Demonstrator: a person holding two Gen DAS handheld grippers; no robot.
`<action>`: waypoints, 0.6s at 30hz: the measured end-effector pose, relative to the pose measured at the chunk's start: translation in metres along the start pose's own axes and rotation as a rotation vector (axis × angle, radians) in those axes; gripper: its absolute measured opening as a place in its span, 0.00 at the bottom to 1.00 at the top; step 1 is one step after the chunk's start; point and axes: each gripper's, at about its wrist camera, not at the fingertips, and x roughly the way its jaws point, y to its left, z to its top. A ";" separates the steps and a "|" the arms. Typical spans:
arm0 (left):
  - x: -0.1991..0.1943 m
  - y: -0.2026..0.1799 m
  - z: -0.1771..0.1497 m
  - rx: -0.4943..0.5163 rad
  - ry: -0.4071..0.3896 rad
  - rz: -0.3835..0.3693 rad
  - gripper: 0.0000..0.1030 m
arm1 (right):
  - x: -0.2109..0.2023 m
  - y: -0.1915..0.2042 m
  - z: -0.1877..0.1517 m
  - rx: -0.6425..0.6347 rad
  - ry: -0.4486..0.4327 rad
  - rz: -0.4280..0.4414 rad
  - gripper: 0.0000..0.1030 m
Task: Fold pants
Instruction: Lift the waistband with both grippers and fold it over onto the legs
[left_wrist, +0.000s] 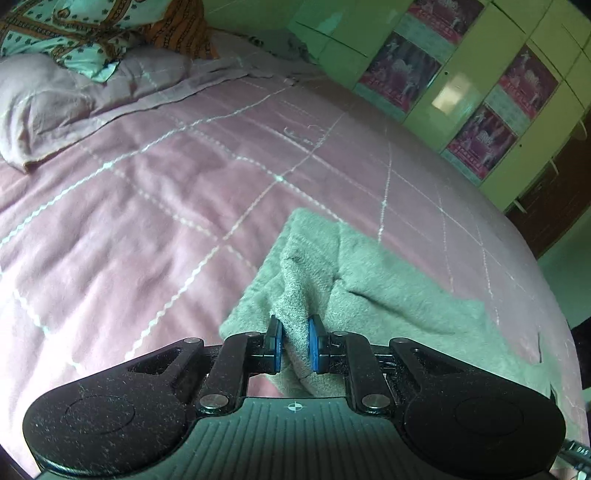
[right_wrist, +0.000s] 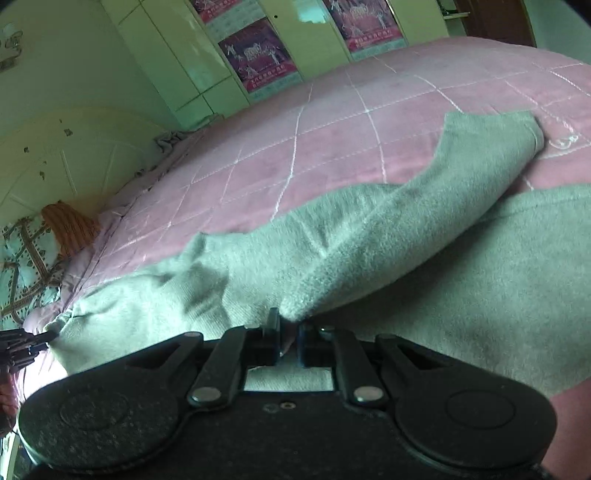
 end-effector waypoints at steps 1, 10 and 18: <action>-0.003 0.002 -0.002 -0.026 -0.014 -0.009 0.17 | 0.008 -0.004 -0.003 -0.003 0.030 -0.027 0.12; 0.006 -0.007 0.000 0.001 -0.029 0.058 0.37 | 0.018 -0.011 -0.001 0.056 0.035 -0.054 0.35; -0.019 0.005 0.007 -0.028 -0.119 -0.004 0.11 | -0.003 -0.003 0.003 0.032 -0.034 0.000 0.08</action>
